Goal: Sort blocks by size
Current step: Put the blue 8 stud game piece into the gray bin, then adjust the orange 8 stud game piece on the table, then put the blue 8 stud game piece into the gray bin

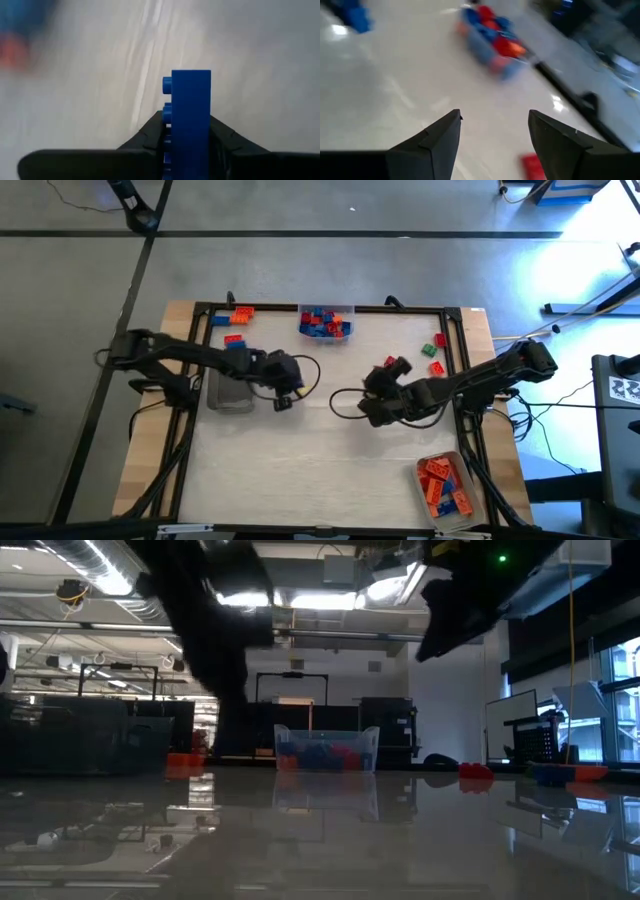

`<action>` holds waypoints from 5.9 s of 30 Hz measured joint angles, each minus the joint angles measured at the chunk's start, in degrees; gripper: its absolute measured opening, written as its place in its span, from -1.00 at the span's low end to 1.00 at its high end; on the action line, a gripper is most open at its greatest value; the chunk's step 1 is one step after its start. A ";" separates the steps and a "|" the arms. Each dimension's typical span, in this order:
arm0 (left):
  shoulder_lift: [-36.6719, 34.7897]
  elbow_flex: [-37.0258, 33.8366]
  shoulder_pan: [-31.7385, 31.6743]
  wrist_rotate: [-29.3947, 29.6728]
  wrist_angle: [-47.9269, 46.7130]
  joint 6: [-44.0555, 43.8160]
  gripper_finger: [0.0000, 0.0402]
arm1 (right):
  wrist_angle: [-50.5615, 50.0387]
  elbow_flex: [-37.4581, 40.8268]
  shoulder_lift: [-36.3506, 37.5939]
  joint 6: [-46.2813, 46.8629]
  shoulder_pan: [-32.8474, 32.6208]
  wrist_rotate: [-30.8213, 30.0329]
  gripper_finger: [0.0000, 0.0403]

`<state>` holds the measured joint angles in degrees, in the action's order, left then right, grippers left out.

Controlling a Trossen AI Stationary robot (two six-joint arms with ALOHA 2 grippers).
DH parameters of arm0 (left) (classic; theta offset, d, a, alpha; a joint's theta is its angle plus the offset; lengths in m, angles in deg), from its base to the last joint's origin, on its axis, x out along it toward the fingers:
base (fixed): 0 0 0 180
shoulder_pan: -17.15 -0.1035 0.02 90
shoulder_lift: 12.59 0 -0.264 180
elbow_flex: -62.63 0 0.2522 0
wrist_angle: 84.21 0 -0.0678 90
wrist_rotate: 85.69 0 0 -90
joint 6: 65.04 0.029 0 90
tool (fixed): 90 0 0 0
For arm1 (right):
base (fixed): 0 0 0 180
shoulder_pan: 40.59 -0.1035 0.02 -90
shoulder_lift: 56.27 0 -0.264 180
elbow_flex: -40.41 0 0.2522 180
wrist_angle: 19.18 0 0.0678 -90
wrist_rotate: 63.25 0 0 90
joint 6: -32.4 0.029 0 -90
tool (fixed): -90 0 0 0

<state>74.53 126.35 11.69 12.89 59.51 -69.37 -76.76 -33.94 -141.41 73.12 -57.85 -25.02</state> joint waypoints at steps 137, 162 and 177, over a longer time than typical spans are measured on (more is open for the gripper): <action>-1.83 4.11 -46.10 3.24 -25.21 -9.42 -0.28 | 24.94 7.77 -4.39 -13.00 2.45 13.27 0.07; 9.61 4.34 -35.59 -9.71 -12.45 -7.05 -0.28 | 30.50 7.77 -5.22 -16.90 2.29 13.84 0.07; -1.40 9.64 -27.08 2.64 -24.22 -9.87 -0.28 | 30.66 7.77 -5.22 -16.87 2.29 13.86 0.07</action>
<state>73.13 135.98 -15.38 15.53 35.30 -79.24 -46.09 -26.17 -146.63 56.25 -55.55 -11.16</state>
